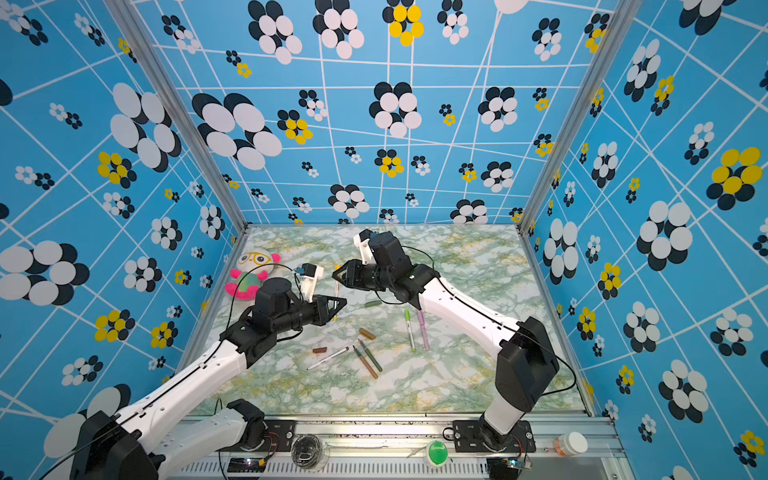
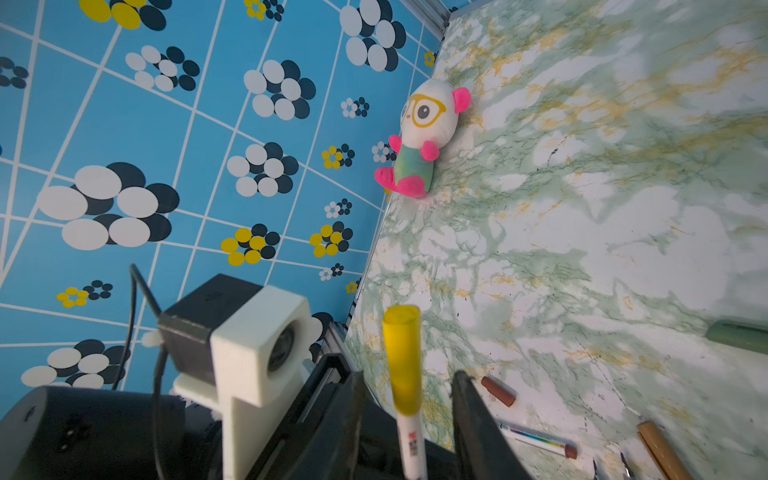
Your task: Insert the pens into the pen caps
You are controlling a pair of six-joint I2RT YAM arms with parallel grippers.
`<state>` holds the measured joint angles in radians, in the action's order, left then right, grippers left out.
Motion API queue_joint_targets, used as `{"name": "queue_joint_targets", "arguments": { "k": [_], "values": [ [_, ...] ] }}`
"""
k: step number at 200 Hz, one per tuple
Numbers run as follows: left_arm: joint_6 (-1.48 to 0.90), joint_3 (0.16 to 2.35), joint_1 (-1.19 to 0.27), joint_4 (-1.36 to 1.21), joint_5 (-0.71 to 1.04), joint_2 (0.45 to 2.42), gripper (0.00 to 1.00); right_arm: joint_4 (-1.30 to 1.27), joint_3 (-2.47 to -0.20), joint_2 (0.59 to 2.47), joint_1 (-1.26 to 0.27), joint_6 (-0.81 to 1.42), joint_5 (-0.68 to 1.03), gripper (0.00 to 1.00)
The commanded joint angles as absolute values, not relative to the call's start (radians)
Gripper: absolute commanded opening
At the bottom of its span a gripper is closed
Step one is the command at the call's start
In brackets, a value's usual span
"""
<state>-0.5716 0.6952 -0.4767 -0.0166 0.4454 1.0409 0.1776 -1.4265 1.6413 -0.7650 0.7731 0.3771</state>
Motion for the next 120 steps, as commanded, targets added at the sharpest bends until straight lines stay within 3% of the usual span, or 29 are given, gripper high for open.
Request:
{"name": "queue_joint_targets", "arguments": {
  "k": [1, 120],
  "values": [
    [-0.591, 0.698, -0.483, -0.066, 0.434, 1.035, 0.0, 0.204, -1.411, 1.608, -0.768, 0.751, 0.393, 0.36],
    [-0.614, 0.707, -0.491, -0.089, 0.419, 1.056, 0.0, 0.192, -1.411, 1.671, -0.819, 0.752, 0.39, 0.29]
  ]
}}
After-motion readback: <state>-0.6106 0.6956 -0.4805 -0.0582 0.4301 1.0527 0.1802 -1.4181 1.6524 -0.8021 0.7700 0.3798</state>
